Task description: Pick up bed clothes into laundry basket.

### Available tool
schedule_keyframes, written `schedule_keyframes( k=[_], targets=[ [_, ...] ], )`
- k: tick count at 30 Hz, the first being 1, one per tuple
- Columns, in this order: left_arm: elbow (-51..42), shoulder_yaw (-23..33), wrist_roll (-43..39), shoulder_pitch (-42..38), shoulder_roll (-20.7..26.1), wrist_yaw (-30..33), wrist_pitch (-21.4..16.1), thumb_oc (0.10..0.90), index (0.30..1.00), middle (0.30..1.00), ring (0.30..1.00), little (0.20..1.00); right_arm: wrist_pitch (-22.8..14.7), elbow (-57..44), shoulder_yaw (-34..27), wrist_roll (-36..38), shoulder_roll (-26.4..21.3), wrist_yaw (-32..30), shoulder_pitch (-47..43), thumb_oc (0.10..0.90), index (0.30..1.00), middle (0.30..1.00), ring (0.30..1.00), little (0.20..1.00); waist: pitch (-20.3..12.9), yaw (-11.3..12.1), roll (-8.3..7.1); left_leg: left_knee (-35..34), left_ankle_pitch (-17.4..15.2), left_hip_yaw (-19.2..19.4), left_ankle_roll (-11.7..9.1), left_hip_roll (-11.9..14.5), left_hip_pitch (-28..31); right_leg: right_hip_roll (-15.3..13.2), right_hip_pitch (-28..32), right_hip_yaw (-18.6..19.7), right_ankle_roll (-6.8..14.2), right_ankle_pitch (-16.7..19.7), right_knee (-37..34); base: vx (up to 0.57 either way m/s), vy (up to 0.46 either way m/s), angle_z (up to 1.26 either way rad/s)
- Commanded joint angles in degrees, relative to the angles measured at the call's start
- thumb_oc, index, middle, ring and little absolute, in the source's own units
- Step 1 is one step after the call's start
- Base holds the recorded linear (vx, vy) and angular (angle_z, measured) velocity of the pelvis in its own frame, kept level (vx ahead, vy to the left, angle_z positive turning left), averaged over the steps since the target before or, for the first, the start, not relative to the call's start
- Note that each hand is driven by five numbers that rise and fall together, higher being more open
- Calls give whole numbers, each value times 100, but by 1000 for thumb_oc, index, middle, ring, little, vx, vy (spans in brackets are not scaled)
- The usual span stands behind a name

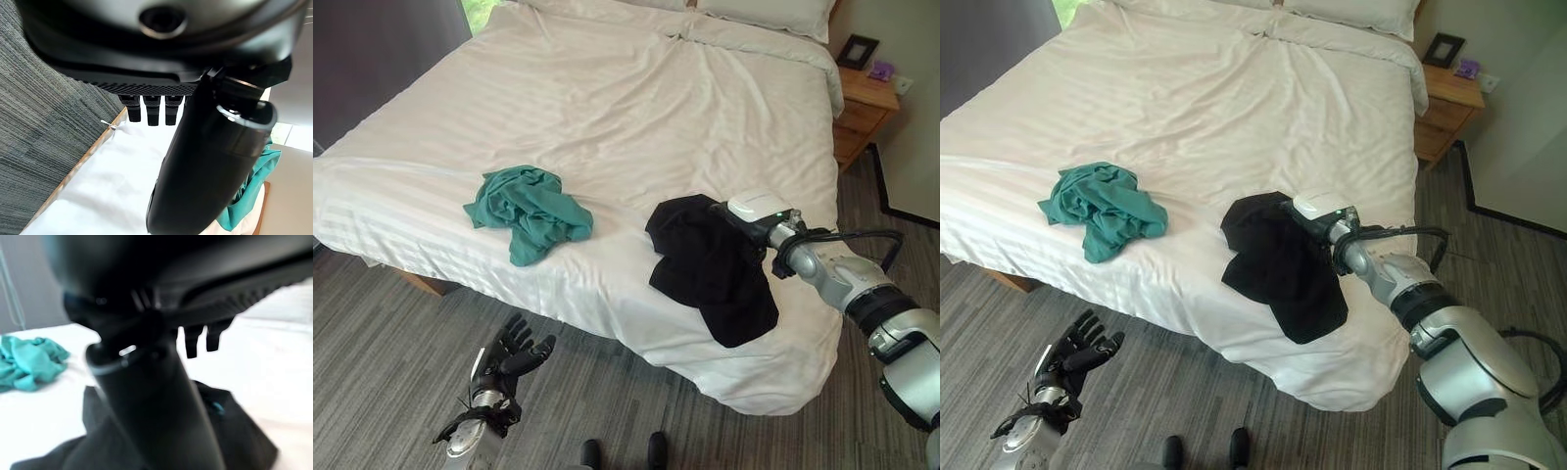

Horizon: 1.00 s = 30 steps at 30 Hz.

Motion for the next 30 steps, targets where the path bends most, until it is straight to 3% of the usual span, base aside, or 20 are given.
schedule_keyframes(
  k=[1, 5, 8, 11, 16, 17, 19, 21, 22, 23, 24, 26, 27, 30],
  targets=[
    [-403, -161, 3, -584, 329, -13, -544, 800, 900, 900, 900, 900, 183, 453, 165, 253, 120, -271, -1287, 800, 900, 900, 900, 900, -18, 78, -93, 0, 46, -541, -216, -191, -281, 11, 293, -277, 513, -692, 149, -5, -19, 4],
    [-489, -189, -191, -811, 348, -43, -640, 800, 900, 900, 900, 900, 228, 1703, 506, 26, 509, -135, -1153, 800, 900, 900, 900, 900, 116, 194, 27, 0, 136, -640, -238, -250, -478, -47, 73, -317, 520, -690, 233, -57, -21, 6],
    [-532, -198, -239, -835, 343, -64, -643, 800, 900, 900, 900, 900, 229, 2028, 566, -45, 606, -87, -1086, 800, 900, 900, 900, 900, 133, 231, 65, 0, 166, -677, -244, -265, -530, -68, 25, -343, 523, -688, 252, -26, -12, 21],
    [-757, -140, -306, -822, 314, -188, -676, 800, 900, 900, 900, 900, 249, 2631, 470, -324, 876, 74, -221, 800, 900, 900, 900, 900, 199, 404, 290, 0, 251, -844, -271, -335, -700, -140, -105, -433, 534, -653, 226, -5, -20, 15],
    [-651, 182, -369, -603, 127, -119, -703, 800, 900, 900, 900, 900, 246, 2551, 25, -367, 1397, 214, 1141, 800, 900, 900, 900, 900, 180, 408, 472, 0, 236, -953, -272, -373, -644, -168, 20, -487, 521, -706, 161, 66, -14, 11],
    [-616, 240, -369, -592, 117, -81, -717, 800, 900, 900, 900, 900, 259, 2519, -39, -336, 1458, 237, 1278, 400, 300, 300, 300, 300, 166, 394, 487, 0, 226, -970, -269, -377, -621, -169, 58, -489, 516, -722, 143, 77, -11, 6],
    [-539, 382, -333, -571, 117, 24, -737, 800, 900, 900, 900, 900, 289, 2412, -383, -47, 1520, 185, 1689, 400, 300, 300, 300, 300, 143, 331, 514, 0, 195, -986, -261, -377, -555, -174, 140, -496, 504, -753, 120, 72, -10, 5],
    [-502, 644, -196, -558, 107, 255, -808, 800, 900, 900, 900, 900, 278, 1940, -1346, 1106, 1432, -40, 2349, 400, 300, 300, 300, 300, 99, 145, 501, 0, 150, -942, -253, -356, -453, -174, 228, -457, 491, -789, 105, 68, -10, 13],
    [-505, 634, -194, -555, 109, 258, -807, 800, 900, 900, 900, 900, 285, 1923, -1357, 1108, 1424, -35, 2366, 400, 300, 300, 300, 300, 99, 155, 500, 0, 147, -940, -253, -357, -445, -174, 236, -456, 491, -792, 105, 67, -12, 16],
    [-585, 769, -146, -536, 86, 353, -849, 800, 900, 900, 900, 900, 220, 1377, -1936, 1653, 1201, -204, 2794, 400, 300, 300, 300, 300, 76, -11, 470, 0, 112, -878, -248, -339, -383, -176, 284, -419, 489, -812, 105, 38, -5, 9],
    [-587, 758, -145, -534, 86, 355, -848, 800, 900, 900, 900, 900, 230, 1352, -1951, 1653, 1189, -197, 2818, 400, 300, 300, 300, 300, 78, 0, 472, 0, 109, -876, -248, -339, -374, -176, 294, -417, 489, -814, 104, 64, -9, 8],
    [-601, 880, -72, -581, 115, 411, -879, 800, 900, 900, 900, 900, 153, 724, -2579, 1970, 887, -323, 3360, 400, 300, 300, 300, 300, 61, -187, 440, 0, 58, -797, -247, -314, -289, -168, 350, -366, 481, -849, 115, 61, -2, 3],
    [-623, 920, 10, -602, 137, 436, -883, 800, 900, 900, 900, 900, 129, 262, -3196, 2271, 675, -440, 3798, 400, 300, 300, 300, 300, 58, -354, 430, 0, 2, -751, -243, -296, -197, -166, 411, -337, 479, -891, 131, 66, 0, -7],
    [-649, 1095, 139, -661, 182, 417, -856, 800, 900, 900, 900, 900, 22, -541, -4002, 2294, 405, -452, 4667, 400, 300, 300, 300, 300, -20, -561, 397, 0, -88, -669, -247, -235, -49, -146, 468, -237, 451, -966, 205, 83, -15, 0]
  ],
)
